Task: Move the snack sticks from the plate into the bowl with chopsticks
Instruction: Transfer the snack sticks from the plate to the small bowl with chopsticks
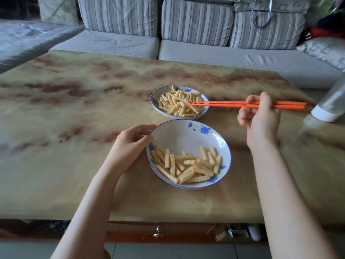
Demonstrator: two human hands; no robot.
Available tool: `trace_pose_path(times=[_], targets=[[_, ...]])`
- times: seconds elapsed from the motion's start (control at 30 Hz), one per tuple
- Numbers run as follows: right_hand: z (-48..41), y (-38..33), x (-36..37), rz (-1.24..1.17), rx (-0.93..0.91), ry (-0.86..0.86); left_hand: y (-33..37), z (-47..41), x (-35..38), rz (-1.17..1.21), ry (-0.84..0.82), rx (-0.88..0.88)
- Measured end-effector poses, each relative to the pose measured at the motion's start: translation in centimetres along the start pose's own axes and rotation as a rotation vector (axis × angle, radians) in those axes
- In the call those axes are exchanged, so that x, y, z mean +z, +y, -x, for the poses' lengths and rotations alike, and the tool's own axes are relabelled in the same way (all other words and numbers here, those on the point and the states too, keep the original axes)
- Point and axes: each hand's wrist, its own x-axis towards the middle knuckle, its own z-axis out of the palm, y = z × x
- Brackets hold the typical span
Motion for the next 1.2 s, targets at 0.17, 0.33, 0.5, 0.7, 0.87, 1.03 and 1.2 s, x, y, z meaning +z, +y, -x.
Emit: trace_pose_path(times=[0.17,0.33,0.5,0.7,0.87,1.03,1.2], targets=[[0.3,1.6,1.2,0.031,-0.02,0.045,-0.1,0.0,0.0,-0.003,-0.003,-0.004],[0.7,2.6,1.7,0.043,-0.039,0.006,-0.2,-0.1,-0.1,-0.021,-0.005,0.005],[0.5,2.0,1.1,0.062,-0.055,-0.003,-0.1,-0.1,-0.1,-0.012,-0.01,-0.001],[0.0,0.1,-0.6,0.053,-0.039,-0.057,-0.2,-0.1,-0.1,-0.032,-0.003,-0.003],[-0.5,-2.9,-2.9,0.173,-0.034,-0.243,0.0,0.1,0.0,-0.018,-0.012,-0.01],[-0.3,-5.2,-4.6,0.268,-0.004,-0.395,0.0,0.1,0.0,-0.022,-0.007,-0.008],[0.3,-6.1,-4.9,0.414,0.045,-0.432,0.0,0.2,-0.1,-0.028,-0.017,0.007]])
